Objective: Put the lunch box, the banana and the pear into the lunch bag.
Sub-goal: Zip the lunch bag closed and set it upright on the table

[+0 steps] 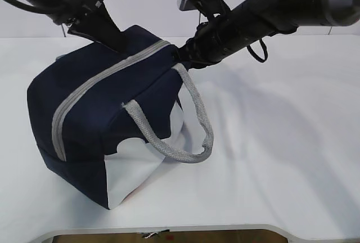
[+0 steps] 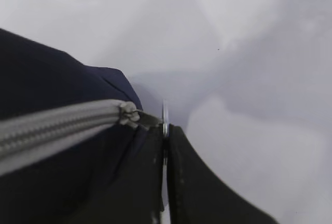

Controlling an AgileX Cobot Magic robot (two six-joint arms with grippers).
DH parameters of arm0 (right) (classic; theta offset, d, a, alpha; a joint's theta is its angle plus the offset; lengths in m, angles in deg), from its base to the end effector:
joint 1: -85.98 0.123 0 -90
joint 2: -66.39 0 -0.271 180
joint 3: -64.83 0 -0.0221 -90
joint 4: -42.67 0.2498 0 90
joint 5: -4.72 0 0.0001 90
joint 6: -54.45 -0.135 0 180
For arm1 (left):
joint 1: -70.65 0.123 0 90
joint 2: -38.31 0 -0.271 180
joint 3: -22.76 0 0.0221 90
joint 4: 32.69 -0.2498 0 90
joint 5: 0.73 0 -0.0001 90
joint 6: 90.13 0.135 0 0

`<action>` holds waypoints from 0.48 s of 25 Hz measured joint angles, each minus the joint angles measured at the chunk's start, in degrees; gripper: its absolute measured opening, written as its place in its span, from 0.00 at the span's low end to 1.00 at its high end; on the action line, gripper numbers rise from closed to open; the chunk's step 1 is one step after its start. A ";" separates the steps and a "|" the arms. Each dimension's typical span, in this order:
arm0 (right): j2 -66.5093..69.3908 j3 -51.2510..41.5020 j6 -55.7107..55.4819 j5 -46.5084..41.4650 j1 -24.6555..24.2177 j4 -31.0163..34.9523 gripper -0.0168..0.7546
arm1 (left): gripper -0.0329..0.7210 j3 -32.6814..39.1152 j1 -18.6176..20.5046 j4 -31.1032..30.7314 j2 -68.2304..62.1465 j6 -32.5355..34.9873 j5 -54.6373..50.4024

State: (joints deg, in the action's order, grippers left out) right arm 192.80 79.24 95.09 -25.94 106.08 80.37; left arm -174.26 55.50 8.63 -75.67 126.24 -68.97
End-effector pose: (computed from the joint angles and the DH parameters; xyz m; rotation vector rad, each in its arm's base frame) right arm 0.4437 0.2073 0.1740 -0.7064 2.2885 0.4866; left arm 0.3634 -0.1842 0.2627 0.9162 2.4671 -0.8860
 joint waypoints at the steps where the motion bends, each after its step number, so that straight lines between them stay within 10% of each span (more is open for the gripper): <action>1: 0.45 0.00 0.00 0.00 0.00 0.16 0.04 | 0.06 0.00 0.00 -0.10 0.00 0.02 0.00; 12: 1.73 4.83 0.00 -5.08 0.00 2.31 0.04 | 0.06 0.00 0.00 -0.56 0.00 0.12 -0.71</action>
State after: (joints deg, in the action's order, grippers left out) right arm 194.53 84.08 95.09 -31.02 106.08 82.69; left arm -174.26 55.50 8.08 -75.67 126.36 -69.68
